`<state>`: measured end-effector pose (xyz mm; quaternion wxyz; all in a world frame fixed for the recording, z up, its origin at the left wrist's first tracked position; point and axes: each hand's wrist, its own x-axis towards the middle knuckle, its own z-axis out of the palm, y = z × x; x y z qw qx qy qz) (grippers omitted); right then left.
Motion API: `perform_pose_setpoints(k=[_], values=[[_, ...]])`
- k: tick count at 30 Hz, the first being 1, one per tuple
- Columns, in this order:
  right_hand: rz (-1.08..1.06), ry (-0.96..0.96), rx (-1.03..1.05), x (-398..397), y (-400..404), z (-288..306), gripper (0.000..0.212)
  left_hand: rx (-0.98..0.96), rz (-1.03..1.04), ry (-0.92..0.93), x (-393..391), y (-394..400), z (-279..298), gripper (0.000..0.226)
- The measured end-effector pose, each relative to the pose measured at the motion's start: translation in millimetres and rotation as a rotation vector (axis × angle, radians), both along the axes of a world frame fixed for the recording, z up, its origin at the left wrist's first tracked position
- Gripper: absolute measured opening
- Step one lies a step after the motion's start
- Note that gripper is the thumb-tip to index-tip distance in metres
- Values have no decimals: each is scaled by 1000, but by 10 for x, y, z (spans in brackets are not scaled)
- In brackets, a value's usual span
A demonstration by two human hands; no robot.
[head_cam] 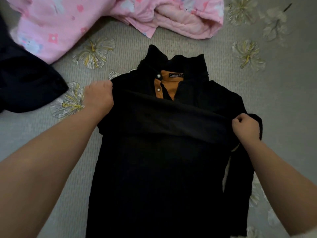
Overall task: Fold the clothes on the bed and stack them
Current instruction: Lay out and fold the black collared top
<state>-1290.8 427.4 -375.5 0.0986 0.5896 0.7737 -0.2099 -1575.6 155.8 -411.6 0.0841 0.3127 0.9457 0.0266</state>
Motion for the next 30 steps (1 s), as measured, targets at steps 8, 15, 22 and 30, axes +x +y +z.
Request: perform_pose_setpoints(k=[8, 15, 22, 30], values=[[171, -51, 360, -167, -325, -159, 34, 203, 47, 71, 269, -79, -29, 33], [852, 223, 239, -691, -1248, -157, 30, 373, 201, -167, 998, -871, -20, 42], [1051, 315, -61, -1786, -1842, -141, 36, 419, 456, -390, 1079, -991, -108, 29], [1078, -137, -221, -3028, -2129, -189, 46, 627, 518, -367, 1052, -1006, -176, 20]])
